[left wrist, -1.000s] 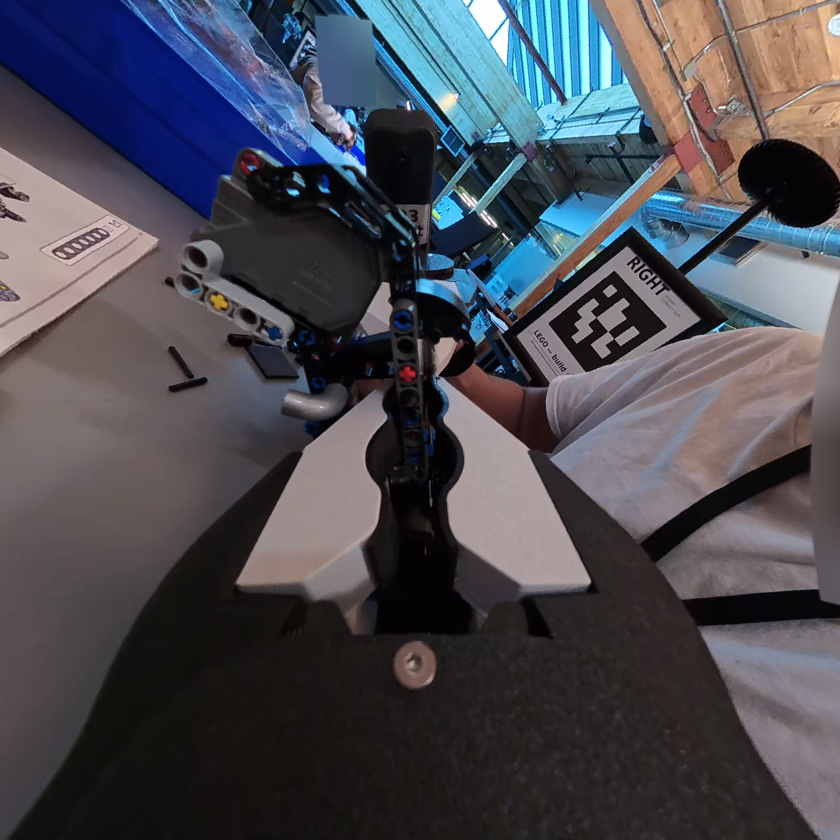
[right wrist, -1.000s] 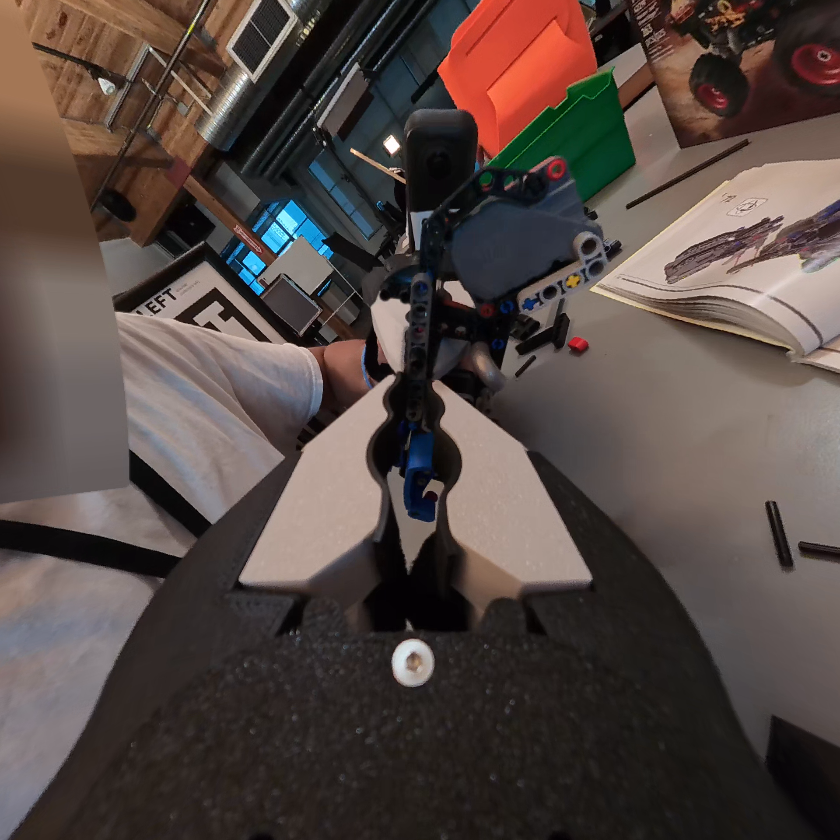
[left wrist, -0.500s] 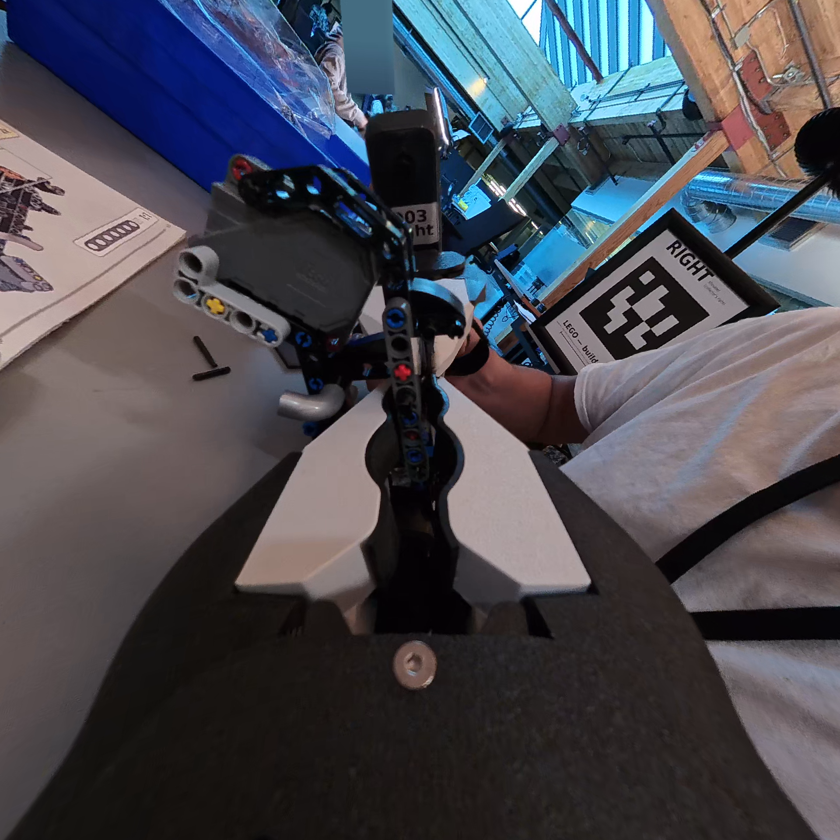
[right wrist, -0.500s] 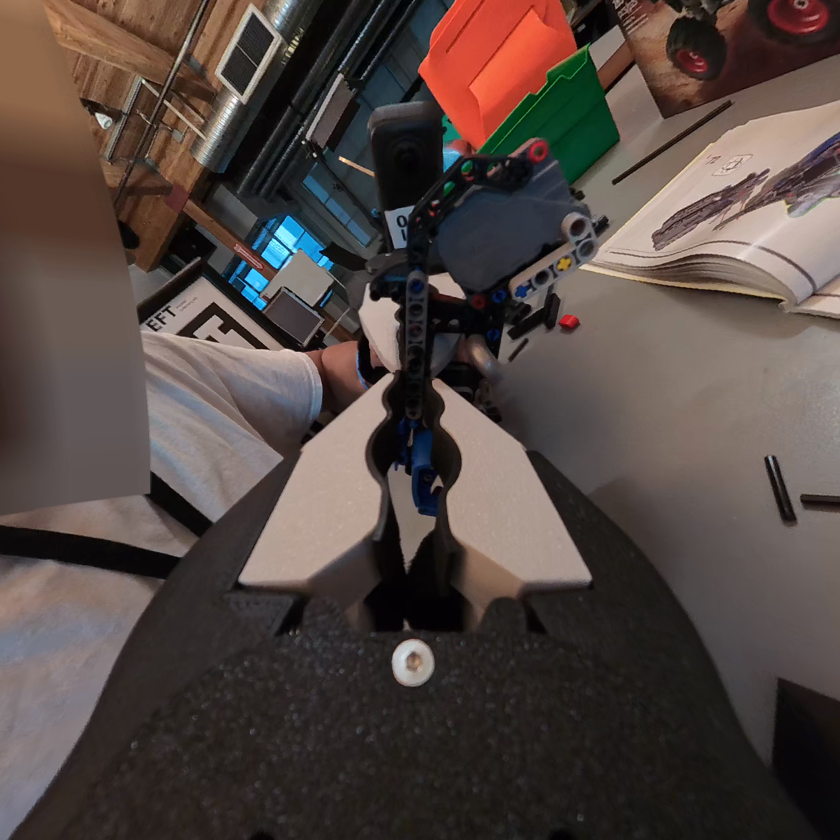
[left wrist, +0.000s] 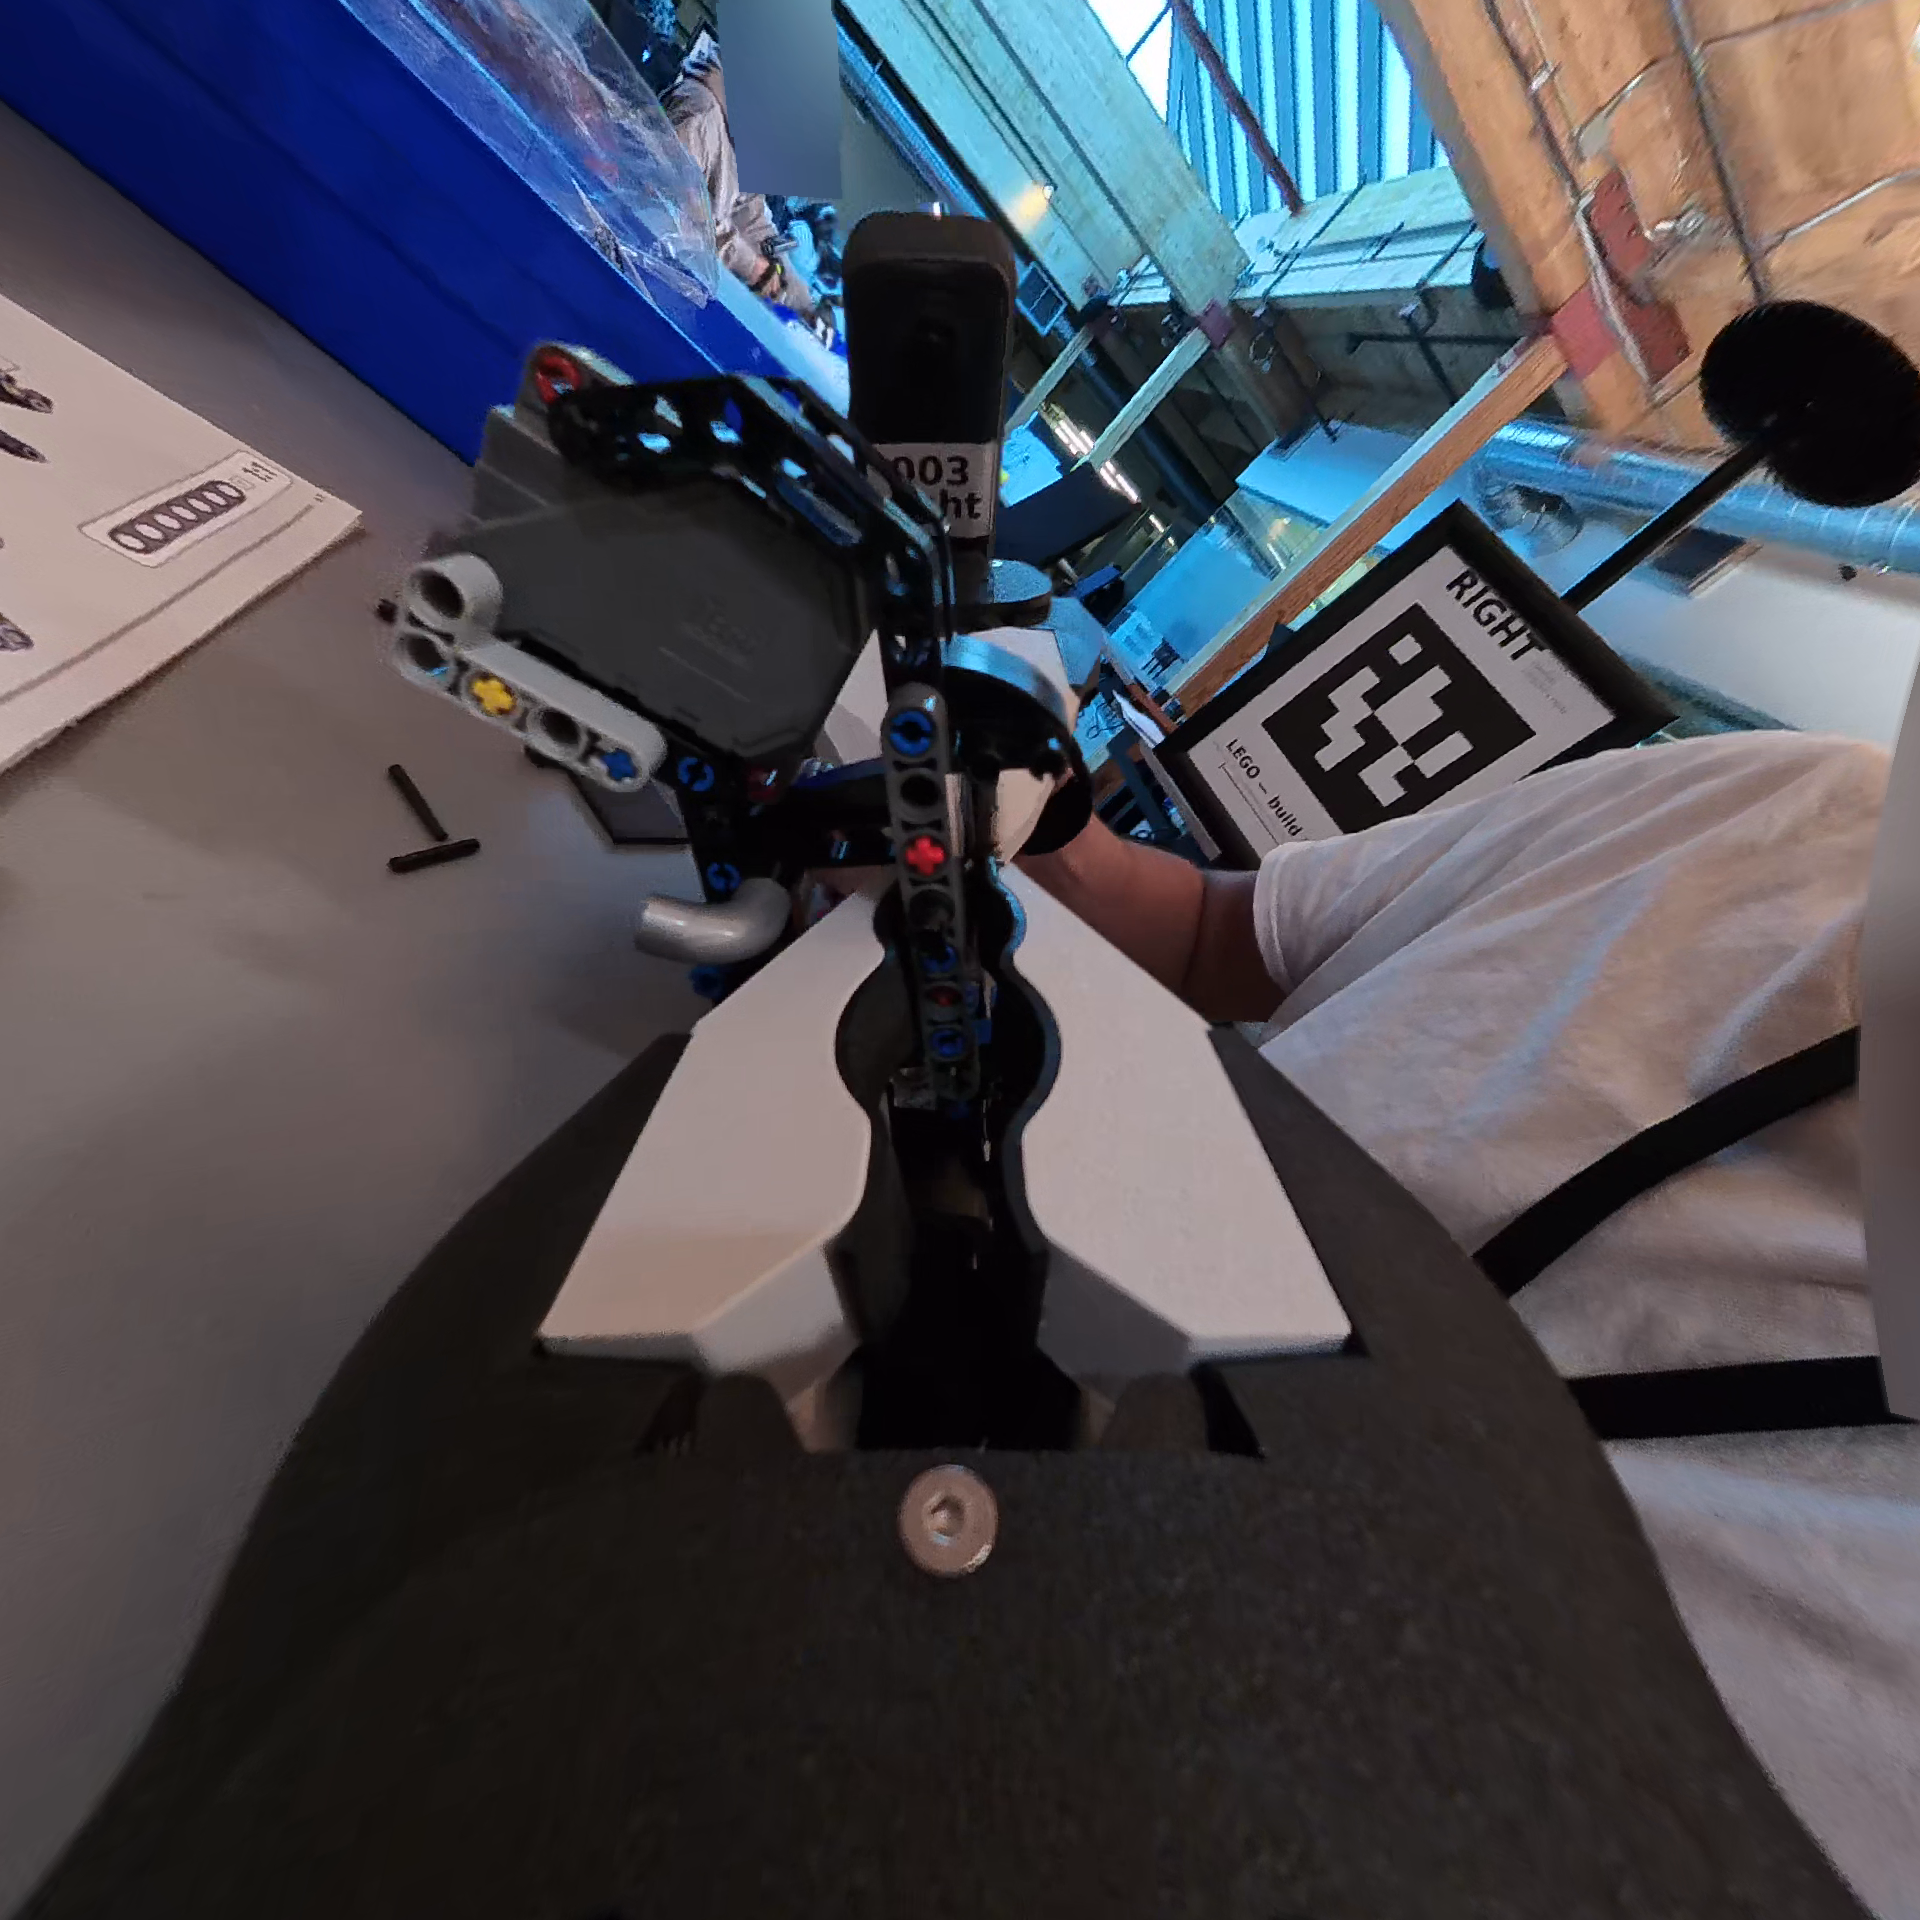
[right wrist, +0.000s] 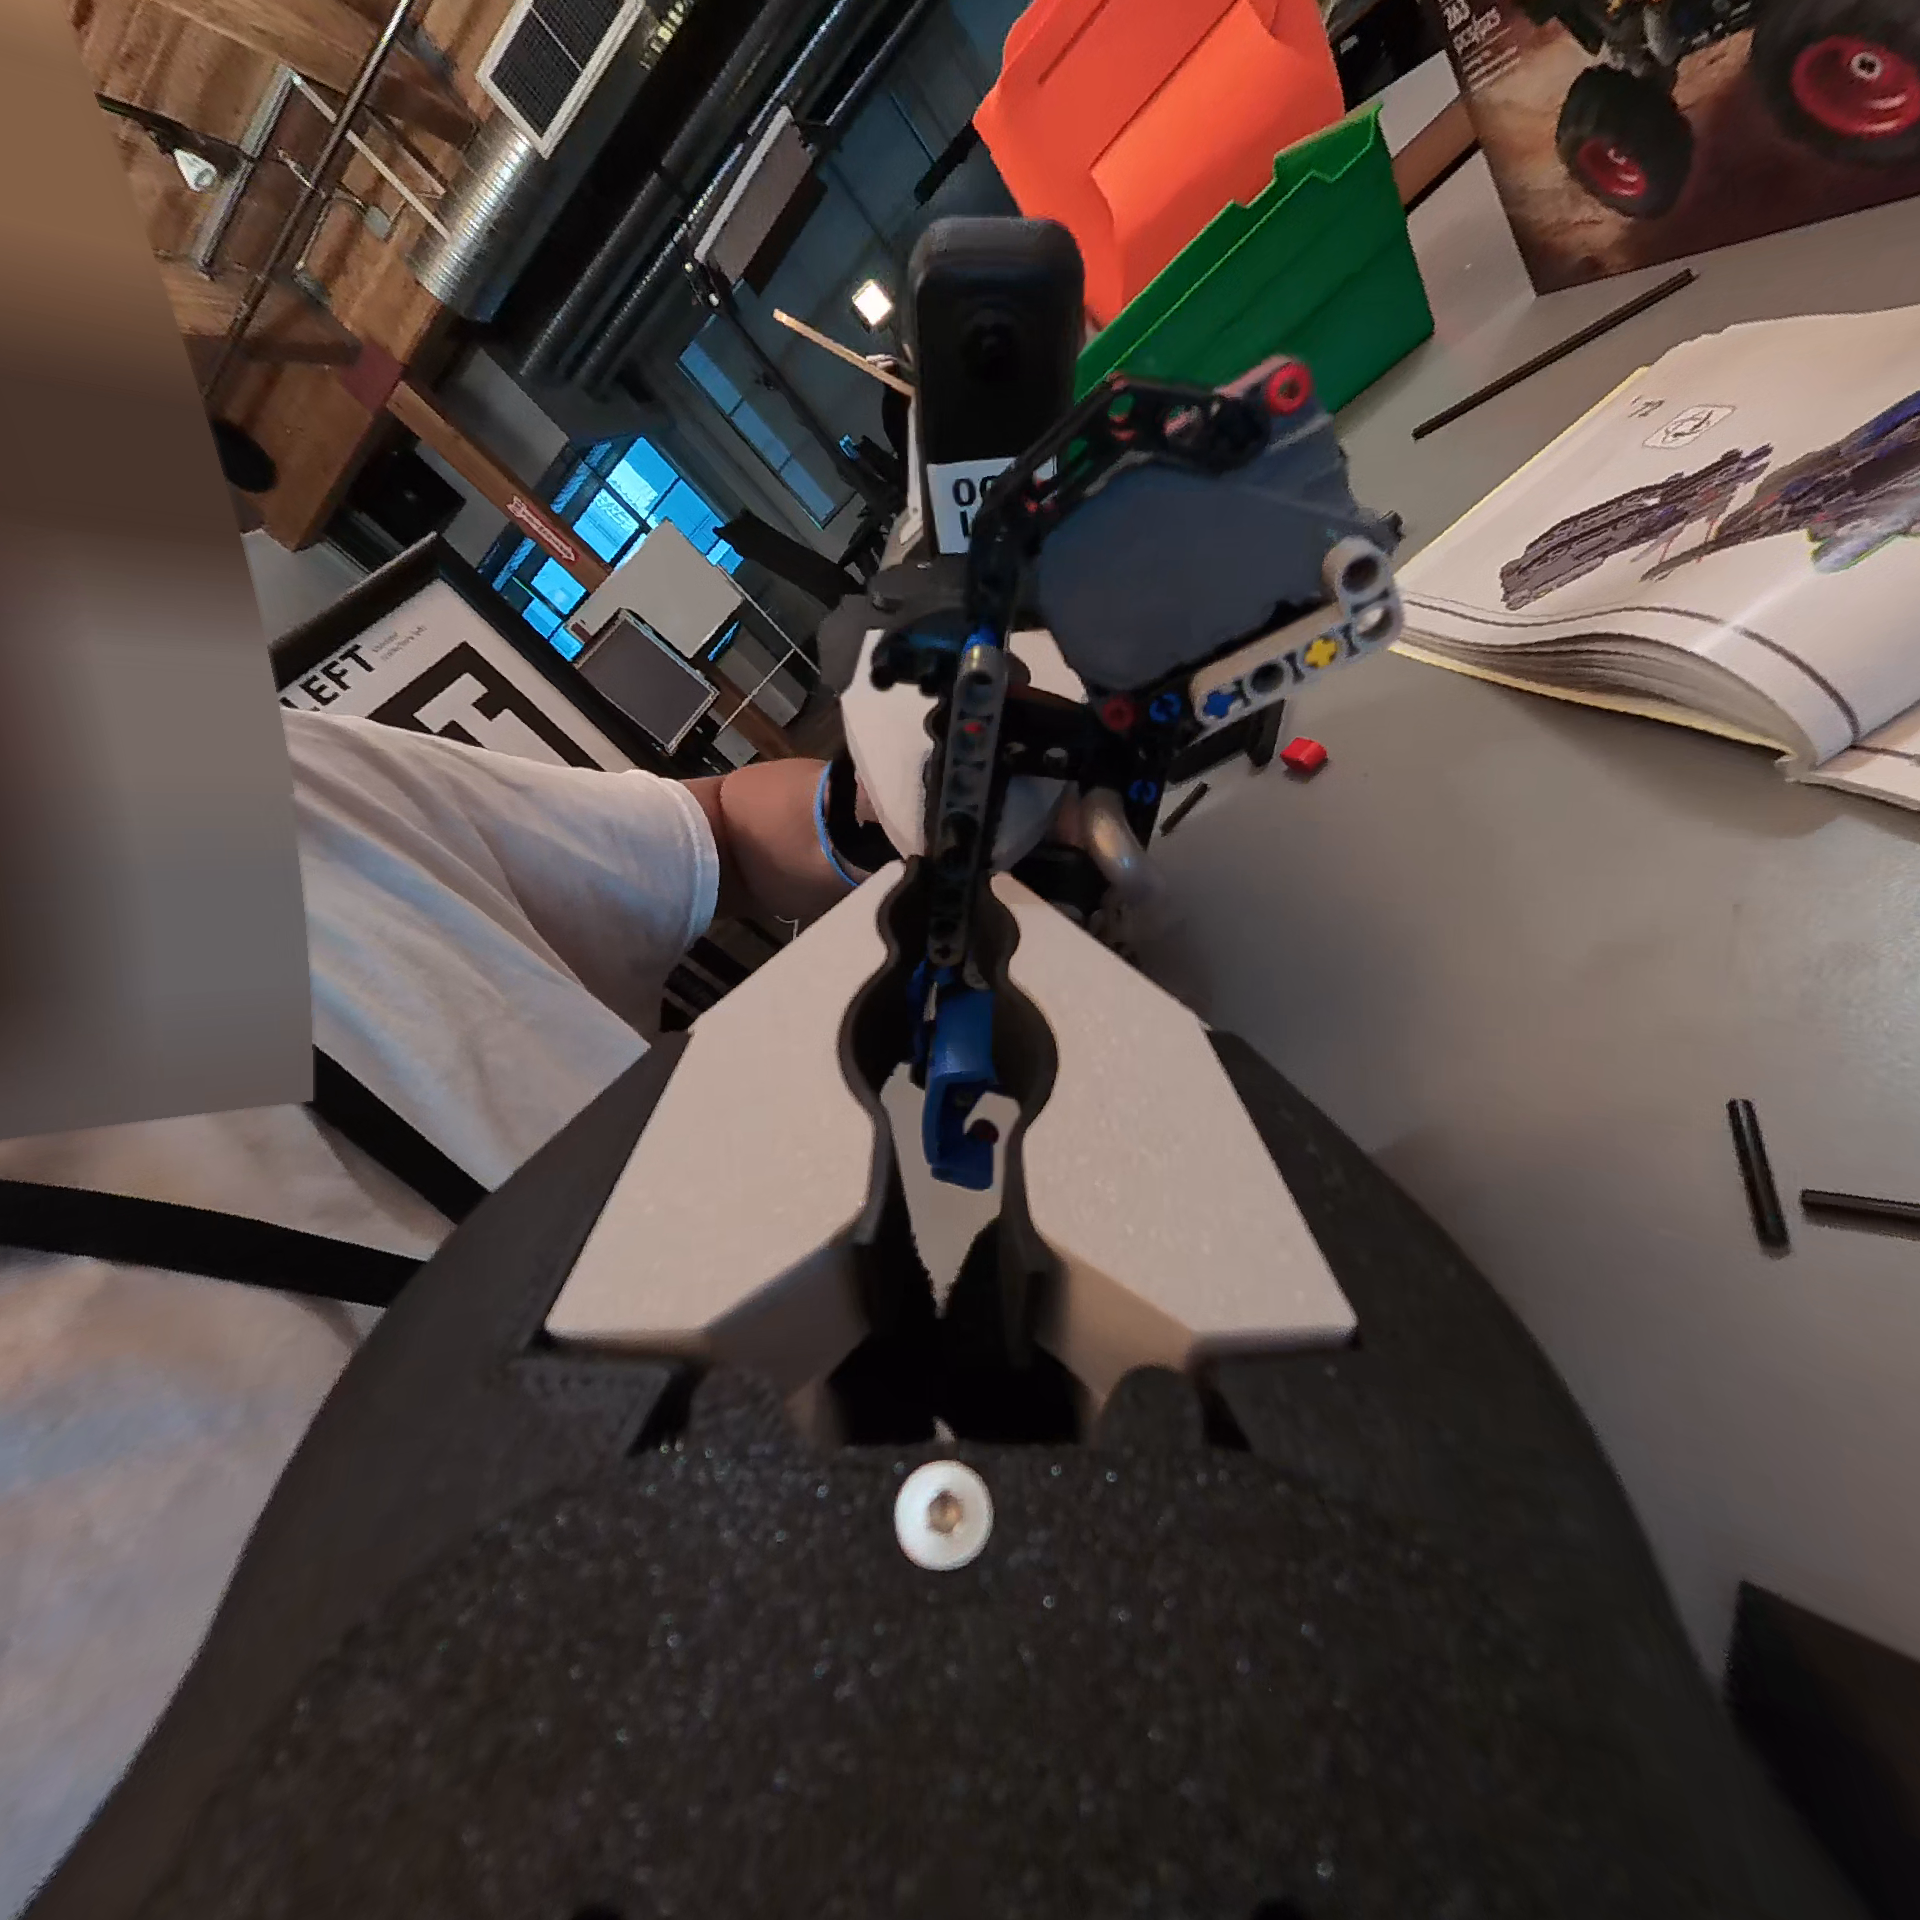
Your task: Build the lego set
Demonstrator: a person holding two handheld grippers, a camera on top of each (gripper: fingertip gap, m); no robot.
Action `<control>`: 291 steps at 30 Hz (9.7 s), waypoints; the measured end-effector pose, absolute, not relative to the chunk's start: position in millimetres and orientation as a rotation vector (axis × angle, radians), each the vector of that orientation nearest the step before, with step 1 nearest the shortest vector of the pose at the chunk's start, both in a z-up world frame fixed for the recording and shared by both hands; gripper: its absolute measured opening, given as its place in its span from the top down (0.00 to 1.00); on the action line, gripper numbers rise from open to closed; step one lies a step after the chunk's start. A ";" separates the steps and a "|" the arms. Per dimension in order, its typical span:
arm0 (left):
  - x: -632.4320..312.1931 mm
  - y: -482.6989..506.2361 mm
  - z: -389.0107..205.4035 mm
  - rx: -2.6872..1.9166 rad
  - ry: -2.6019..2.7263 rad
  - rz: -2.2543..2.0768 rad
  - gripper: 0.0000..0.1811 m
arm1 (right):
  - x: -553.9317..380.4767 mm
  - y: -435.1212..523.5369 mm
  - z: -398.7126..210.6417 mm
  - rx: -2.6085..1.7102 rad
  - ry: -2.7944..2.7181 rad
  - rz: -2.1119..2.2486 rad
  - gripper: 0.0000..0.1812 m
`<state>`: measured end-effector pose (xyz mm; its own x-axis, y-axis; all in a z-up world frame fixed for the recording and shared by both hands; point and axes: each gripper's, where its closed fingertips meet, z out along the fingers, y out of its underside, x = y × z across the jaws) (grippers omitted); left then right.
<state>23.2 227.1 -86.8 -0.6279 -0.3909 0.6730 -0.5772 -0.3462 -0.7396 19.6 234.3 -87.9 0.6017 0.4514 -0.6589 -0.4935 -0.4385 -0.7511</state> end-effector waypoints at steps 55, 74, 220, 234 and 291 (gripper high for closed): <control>16.4 219.2 -87.1 1.337 -1.914 1.975 0.72 | 26.9 241.8 -71.4 -1.605 0.011 0.920 0.94; 15.4 240.7 -73.3 1.231 -1.785 2.100 0.97 | 19.4 239.3 -72.2 -1.606 -0.001 1.033 0.96; 4.6 231.0 -97.7 1.127 -2.092 1.940 0.92 | 23.6 228.1 -90.4 -1.725 0.040 1.062 0.97; 22.0 251.3 -82.4 1.260 -1.739 2.134 0.97 | 25.6 236.7 -90.1 -1.716 0.113 1.102 0.96; 16.0 241.4 -87.5 1.210 -1.804 2.090 0.97 | 37.2 231.9 -83.9 -1.653 0.146 1.121 0.97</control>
<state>16.0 241.4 -87.5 -0.6710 -0.3902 0.6304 -0.5667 -0.2784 -0.7755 37.2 231.9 -83.9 0.5479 0.4235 -0.7215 -0.5937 -0.4108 -0.6920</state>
